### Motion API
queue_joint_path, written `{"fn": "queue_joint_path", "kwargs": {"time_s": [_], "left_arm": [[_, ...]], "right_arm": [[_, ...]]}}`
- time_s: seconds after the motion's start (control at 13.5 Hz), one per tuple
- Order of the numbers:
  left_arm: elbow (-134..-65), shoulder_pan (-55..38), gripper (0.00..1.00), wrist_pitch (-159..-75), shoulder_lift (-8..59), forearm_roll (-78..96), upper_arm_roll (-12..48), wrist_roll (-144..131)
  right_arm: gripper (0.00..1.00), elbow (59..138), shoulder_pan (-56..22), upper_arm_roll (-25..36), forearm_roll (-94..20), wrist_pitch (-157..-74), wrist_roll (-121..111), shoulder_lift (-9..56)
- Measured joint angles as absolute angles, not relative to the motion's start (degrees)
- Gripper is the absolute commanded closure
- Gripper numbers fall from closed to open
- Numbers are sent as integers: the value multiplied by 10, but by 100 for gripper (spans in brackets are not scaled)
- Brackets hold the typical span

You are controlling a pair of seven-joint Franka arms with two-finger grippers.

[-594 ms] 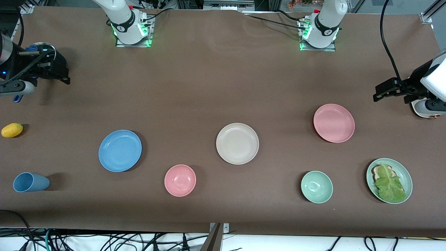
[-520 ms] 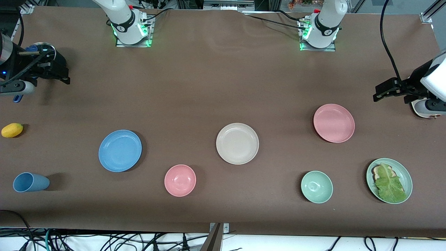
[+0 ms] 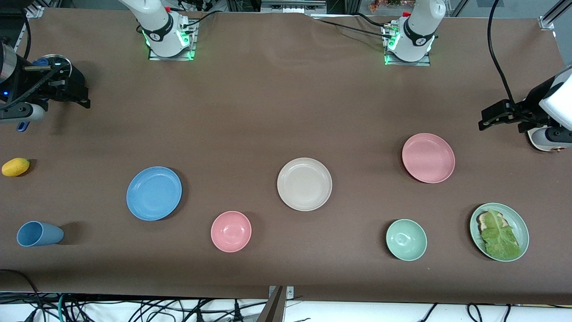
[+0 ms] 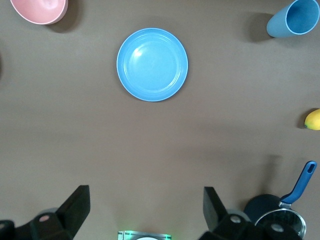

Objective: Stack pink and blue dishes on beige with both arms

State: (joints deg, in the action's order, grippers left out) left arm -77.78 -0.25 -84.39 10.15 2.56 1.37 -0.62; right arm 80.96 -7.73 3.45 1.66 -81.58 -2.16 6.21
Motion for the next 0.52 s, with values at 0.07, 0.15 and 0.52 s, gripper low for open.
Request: {"fn": "queue_joint_path", "kwargs": {"time_s": [0.07, 0.15, 0.52], "left_arm": [[-778, -3, 0, -844, 101, 26, 14, -6], [-778, -3, 0, -844, 101, 26, 14, -6], [-778, -3, 0, -844, 103, 26, 14, -6]], "right_arm": [[0, 810, -77, 35, 17, -816, -22, 62], [0, 810, -77, 35, 17, -816, -22, 62], [0, 810, -75, 36, 17, -830, -21, 62]]}}
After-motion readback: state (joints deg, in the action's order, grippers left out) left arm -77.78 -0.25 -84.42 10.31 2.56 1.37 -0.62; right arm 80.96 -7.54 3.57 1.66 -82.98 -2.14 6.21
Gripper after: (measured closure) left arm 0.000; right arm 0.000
